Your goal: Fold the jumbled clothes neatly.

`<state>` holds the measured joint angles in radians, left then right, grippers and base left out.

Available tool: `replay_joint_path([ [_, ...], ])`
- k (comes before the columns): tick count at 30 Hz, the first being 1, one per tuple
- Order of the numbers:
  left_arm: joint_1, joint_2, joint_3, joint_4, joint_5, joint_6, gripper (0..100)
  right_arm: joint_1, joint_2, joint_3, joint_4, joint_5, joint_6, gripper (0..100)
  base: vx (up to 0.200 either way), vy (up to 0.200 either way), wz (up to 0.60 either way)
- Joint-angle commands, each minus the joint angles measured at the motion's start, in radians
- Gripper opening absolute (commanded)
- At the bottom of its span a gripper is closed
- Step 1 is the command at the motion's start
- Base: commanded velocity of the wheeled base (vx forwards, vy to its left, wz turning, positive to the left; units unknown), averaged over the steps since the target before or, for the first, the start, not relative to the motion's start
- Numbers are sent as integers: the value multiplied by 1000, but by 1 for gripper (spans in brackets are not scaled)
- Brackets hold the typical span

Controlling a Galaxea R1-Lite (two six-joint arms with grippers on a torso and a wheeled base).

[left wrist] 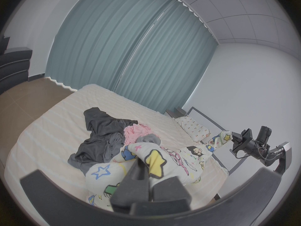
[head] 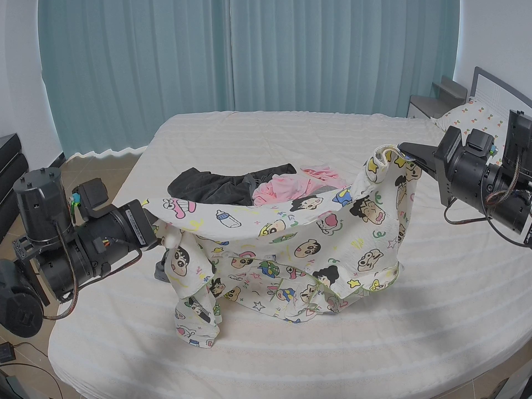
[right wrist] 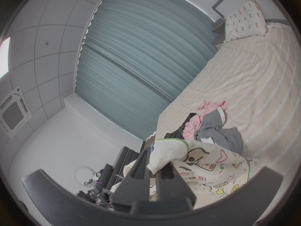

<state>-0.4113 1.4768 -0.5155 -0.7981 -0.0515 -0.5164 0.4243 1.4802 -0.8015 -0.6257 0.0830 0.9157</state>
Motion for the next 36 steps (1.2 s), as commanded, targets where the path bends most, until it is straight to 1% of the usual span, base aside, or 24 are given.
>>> replay_joint_path([
  [1, -4, -4, 14, -1, 1, -5, 0, 4, -14, 11, 0, 1, 3, 0, -200, 0, 0],
  [6, -4, -6, 20, -1, 2, -7, 0, 13, -20, 25, 0, 6, 5, 0, -200, 0, 0],
  [10, -6, -12, 25, 0, 4, -5, 0, 19, -40, 39, 1, 31, 3, 0, -200, 0, 0],
  [14, -18, -26, 37, -1, 4, -5, 0, 21, -64, 38, 1, 32, 3, 0, -200, 0, 0],
  [21, -40, -85, 46, 0, 4, -5, 0, 77, -164, 16, 1, 32, 2, 0, -200, 0, 0],
  [25, -40, -87, 46, -1, 5, -7, 0, 120, -205, -13, 1, 26, 2, 0, 0, 0, 0],
  [29, -41, -89, 46, -1, 18, -10, 0, 133, -215, -38, 1, 24, 0, 0, 0, 0, 0],
  [31, -43, -92, 42, -1, 28, -30, 0, 133, -216, -38, 1, 27, 0, 0, 0, 0, 0],
  [32, -47, -99, 34, -3, 32, -74, 0, 133, -222, -38, 0, 32, 0, 0, 0, 0, 0],
  [36, -47, -99, 31, -3, 28, -111, 0, 131, -218, -36, 1, 34, 0, 0, 0, 0, 0],
])
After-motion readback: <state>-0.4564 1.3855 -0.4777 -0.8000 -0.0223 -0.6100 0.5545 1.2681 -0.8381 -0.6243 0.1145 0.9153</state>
